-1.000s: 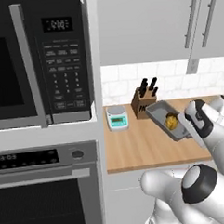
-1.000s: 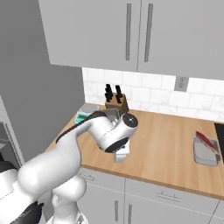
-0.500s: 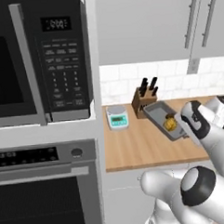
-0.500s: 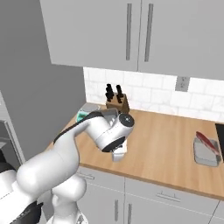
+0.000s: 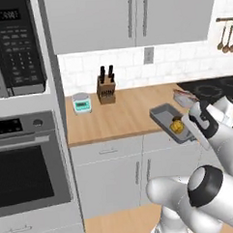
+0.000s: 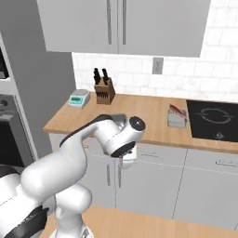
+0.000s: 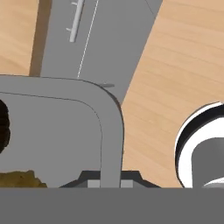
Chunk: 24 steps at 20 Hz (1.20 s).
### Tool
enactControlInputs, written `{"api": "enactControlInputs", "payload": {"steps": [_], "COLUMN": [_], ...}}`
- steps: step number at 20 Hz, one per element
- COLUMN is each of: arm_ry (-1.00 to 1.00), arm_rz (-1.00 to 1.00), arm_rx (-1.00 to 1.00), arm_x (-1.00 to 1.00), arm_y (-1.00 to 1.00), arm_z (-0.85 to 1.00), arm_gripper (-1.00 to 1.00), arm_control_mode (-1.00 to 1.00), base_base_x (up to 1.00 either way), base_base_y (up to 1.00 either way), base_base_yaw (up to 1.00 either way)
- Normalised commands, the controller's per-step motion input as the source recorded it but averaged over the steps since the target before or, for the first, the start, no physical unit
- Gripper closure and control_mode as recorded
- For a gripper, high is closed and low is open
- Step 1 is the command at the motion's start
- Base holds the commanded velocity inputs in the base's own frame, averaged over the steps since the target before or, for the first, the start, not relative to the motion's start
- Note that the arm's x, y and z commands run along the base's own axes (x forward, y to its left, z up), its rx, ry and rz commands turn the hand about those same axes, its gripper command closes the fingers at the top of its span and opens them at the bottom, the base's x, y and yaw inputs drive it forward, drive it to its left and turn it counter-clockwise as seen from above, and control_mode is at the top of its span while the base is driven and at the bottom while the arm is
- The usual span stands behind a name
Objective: Take the meat container that has the steak and place it on the second highest rack of the freezer. Then take the vegetable container that has the mushroom and squash and place it on the highest rack of the freezer.
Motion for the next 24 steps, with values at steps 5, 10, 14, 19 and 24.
{"api": "enactControlInputs", "payload": {"steps": [5,10,14,19,24], "arm_ry": [0.00,0.00,0.00,0.00,0.00], "arm_rz": [0.00,0.00,0.00,0.00,0.00], "arm_rx": [0.00,0.00,0.00,0.00,0.00], "arm_x": [0.00,0.00,0.00,0.00,0.00], "arm_y": [0.00,0.00,0.00,0.00,0.00], "arm_z": [0.00,0.00,0.00,0.00,0.00], "arm_gripper": [1.00,1.00,1.00,1.00,1.00], "arm_control_mode": [1.00,1.00,1.00,1.00,1.00], "base_base_x": [-0.95,-0.45,-0.51,-0.62,-0.17], "base_base_y": [0.90,1.00,1.00,1.00,1.00], "base_base_yaw": [0.20,0.40,0.43,0.42,0.41]}}
